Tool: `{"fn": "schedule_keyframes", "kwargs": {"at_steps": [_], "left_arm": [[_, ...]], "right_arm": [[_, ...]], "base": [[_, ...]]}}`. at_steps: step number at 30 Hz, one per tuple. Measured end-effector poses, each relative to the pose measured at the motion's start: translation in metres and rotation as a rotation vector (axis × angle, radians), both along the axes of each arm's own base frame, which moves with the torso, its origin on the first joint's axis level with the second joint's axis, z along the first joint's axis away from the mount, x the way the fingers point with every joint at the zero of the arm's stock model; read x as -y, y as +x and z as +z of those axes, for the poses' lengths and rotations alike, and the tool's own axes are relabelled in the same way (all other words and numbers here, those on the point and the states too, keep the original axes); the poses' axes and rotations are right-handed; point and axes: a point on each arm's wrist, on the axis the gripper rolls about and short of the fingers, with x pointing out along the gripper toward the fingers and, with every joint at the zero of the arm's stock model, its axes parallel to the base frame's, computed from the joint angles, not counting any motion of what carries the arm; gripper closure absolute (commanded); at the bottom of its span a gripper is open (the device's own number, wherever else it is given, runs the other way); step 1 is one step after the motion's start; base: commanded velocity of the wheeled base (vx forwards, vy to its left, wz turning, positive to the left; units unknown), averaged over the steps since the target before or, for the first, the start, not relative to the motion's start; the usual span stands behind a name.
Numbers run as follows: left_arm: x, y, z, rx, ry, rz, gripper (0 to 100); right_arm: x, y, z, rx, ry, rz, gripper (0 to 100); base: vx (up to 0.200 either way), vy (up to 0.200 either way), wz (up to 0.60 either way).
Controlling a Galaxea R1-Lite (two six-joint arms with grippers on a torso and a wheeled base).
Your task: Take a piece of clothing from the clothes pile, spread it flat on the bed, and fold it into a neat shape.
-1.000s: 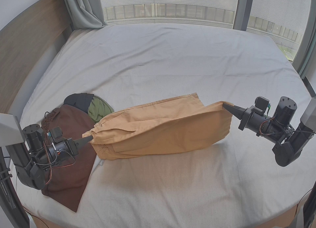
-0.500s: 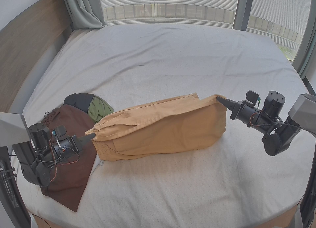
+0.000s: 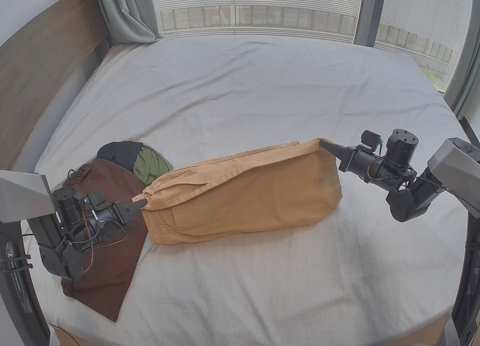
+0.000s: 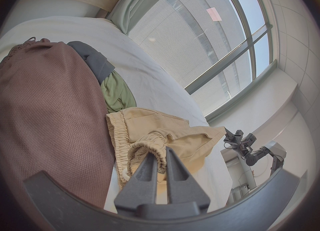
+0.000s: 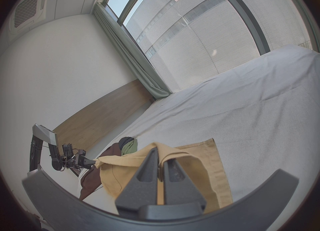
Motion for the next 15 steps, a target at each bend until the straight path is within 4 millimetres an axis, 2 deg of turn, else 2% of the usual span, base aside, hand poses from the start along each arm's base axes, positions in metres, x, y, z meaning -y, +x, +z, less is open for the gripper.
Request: {"fn": "schedule_keyframes", "kwargs": {"at_steps": [14,15], "left_arm": [[0.002,0.013,-0.010,-0.010,-0.012,0.024,100],[0.002,0.014,-0.011,-0.009,-0.012,0.028,0]], "right_arm": [[-0.005,0.025,-0.011,-0.019,-0.003,0.002,100],[-0.005,0.026,-0.011,-0.018,-0.003,0.002,0]], "base": [[0.000,0.000,0.00],[0.000,0.000,0.00]]}}
